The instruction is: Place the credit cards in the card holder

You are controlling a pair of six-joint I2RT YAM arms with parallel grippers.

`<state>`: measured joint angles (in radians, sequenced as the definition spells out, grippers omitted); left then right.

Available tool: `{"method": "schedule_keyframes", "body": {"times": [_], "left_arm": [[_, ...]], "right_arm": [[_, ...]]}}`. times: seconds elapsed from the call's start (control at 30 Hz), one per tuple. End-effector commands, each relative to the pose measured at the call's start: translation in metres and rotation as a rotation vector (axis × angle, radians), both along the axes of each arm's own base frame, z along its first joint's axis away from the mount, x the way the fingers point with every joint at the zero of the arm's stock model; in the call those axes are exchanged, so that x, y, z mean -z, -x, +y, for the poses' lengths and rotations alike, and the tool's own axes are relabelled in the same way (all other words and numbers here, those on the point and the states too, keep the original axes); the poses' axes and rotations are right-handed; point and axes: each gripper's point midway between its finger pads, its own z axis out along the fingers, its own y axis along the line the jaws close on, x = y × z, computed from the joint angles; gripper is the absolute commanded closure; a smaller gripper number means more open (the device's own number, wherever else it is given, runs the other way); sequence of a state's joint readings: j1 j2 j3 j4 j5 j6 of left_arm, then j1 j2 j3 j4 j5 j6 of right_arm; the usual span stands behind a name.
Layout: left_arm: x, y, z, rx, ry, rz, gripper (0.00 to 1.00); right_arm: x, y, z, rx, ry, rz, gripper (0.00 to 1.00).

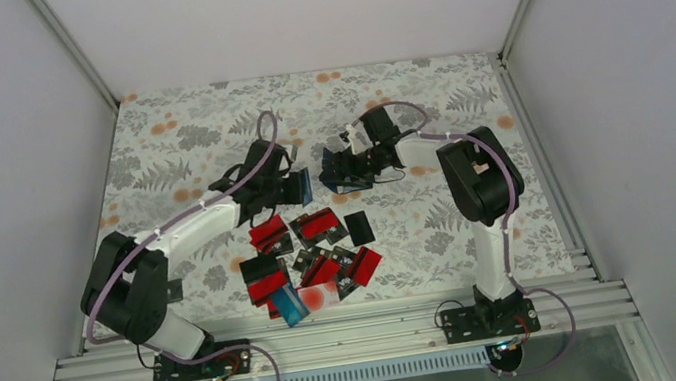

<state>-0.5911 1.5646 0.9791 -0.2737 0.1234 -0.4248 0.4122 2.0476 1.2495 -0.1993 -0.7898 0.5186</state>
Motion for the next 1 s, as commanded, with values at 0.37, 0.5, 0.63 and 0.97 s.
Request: {"method": "schedule_keyframes", "body": {"times": [0.37, 0.5, 0.63, 0.97], "left_arm": [[-0.101, -0.097, -0.019, -0.017, 0.124, -0.250, 0.98], [-0.080, -0.109, -0.033, -0.002, 0.137, -0.195, 0.98], [-0.054, -0.108, -0.046, 0.043, 0.161, -0.125, 0.98], [0.006, -0.100, -0.042, 0.054, 0.100, -0.025, 0.98]], "right_arm": [[0.010, 0.012, 0.004, -0.055, 0.020, 0.000, 0.32], [0.010, 0.011, 0.004, -0.056, 0.018, -0.001, 0.32], [0.007, 0.010, 0.006, -0.061, 0.014, -0.004, 0.33], [-0.027, 0.010, 0.012, -0.121, -0.063, -0.052, 0.32]]}}
